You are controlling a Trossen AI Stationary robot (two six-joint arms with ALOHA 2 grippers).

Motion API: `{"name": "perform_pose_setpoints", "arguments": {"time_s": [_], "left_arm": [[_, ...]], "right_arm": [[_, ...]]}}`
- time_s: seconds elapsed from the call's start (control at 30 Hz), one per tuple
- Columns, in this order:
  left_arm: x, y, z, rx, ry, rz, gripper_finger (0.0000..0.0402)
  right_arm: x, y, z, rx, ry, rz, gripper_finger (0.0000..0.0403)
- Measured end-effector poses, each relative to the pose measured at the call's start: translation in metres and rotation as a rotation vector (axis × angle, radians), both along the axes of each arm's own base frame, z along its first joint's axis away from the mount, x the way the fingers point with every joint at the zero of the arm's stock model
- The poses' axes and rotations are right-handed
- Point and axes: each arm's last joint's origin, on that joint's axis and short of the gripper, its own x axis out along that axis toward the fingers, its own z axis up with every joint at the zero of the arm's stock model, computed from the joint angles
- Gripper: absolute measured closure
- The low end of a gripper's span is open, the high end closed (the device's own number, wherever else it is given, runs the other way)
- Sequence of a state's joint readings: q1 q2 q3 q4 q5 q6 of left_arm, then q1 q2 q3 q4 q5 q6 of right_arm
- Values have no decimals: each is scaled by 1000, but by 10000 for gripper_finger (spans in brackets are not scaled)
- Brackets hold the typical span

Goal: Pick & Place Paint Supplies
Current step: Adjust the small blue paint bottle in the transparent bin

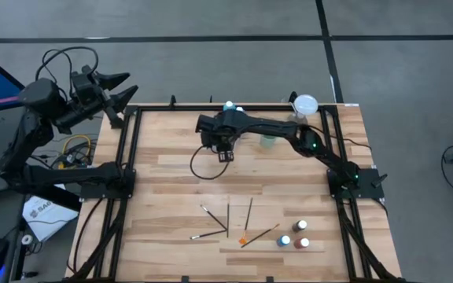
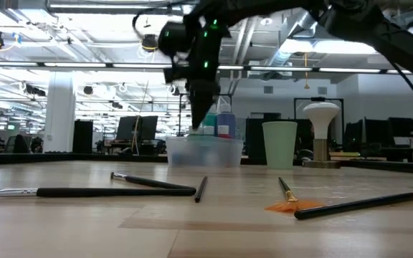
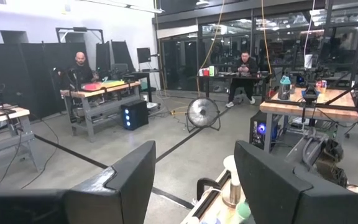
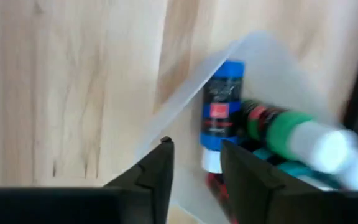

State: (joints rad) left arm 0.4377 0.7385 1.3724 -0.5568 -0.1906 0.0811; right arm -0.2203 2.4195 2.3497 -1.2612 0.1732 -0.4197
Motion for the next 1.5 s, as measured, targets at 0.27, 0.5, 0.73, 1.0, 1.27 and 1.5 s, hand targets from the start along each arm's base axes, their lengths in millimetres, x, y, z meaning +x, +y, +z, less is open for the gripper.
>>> {"name": "perform_pose_setpoints", "arguments": {"time_s": [0.27,0.5,0.73,1.0,1.27,1.5], "left_arm": [[-19,-9,3,38,-39,-1,188],[-37,-17,5,80,-69,4,188],[-41,-19,5,83,-80,8,188],[-40,-19,5,84,-77,8,188],[-40,-19,5,85,-77,7,188],[-40,-19,4,84,-75,6,188]], "right_arm": [[-3,3,31,-21,-95,154,194],[10,-1,-3,-20,-45,195,177],[10,-13,-17,-15,-10,180,191],[4,-16,-3,-62,-3,185,197],[3,-18,-2,-100,25,297,208],[4,-38,-7,-129,4,305,213]]}}
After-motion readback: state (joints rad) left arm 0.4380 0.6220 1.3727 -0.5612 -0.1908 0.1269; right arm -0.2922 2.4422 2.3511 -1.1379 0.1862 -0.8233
